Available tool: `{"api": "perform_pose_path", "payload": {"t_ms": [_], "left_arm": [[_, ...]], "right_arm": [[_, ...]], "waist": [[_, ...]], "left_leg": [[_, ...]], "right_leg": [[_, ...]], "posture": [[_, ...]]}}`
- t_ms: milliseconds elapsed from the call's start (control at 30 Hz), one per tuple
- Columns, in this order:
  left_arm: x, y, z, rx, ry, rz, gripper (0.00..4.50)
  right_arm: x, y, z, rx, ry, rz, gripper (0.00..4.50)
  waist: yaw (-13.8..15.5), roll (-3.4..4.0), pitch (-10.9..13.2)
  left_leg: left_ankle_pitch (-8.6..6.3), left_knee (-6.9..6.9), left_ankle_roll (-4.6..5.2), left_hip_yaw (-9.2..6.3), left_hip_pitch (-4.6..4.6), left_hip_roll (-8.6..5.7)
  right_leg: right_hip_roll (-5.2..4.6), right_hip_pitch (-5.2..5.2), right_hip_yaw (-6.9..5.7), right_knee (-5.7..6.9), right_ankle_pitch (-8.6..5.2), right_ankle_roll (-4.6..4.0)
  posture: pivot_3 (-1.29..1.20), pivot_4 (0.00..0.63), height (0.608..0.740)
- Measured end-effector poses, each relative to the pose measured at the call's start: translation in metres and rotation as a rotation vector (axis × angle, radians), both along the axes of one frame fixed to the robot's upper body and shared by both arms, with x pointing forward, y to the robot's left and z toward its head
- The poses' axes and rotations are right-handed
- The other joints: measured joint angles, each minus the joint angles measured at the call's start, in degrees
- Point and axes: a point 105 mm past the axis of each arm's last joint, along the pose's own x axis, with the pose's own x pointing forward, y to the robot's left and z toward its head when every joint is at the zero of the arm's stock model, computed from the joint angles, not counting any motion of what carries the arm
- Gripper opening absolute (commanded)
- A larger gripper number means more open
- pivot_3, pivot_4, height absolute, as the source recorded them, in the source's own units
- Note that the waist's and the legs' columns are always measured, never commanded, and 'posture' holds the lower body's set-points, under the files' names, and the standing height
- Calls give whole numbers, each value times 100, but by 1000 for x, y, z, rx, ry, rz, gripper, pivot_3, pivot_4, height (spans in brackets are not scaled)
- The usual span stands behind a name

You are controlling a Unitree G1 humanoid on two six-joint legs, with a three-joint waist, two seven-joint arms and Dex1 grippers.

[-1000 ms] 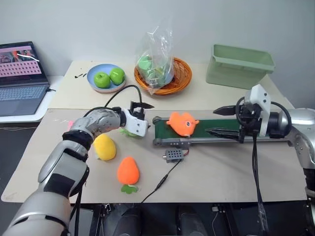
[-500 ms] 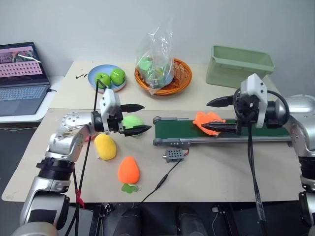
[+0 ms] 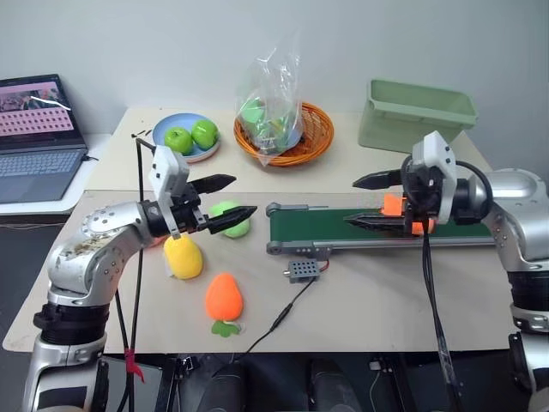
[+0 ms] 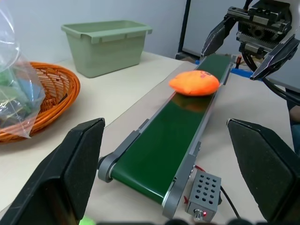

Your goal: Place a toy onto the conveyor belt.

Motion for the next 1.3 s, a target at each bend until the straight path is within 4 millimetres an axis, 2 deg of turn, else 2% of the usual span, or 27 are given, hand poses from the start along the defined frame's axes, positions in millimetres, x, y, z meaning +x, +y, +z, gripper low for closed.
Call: {"api": "perform_pose_path", "payload": {"t_ms": [200,733,1300], "left_arm": [[-3,7,3,-15,44,-3,4452],[-17,6,8,-23,92,-41,4452],[-19,7,7,-12,98,-51,4452]], "right_arm": [[0,0,0,3,2,1,4500],[-1,6,4,18,-2,44,4500],[-2,6,4,16,2,53,4500]], "waist": [[-2,0,0],[-1,1,0],[-1,1,1]], "left_leg": [[0,-1,0,2,0,0],[0,-1,0,4,-1,0],[0,-2,0,25,0,0]], "right_leg": [[0,0,0,-1,0,0],[0,0,1,-4,0,0],[0,-1,1,-4,0,-1]], "posture": [[0,150,740],[0,150,740],[0,150,740]]}}
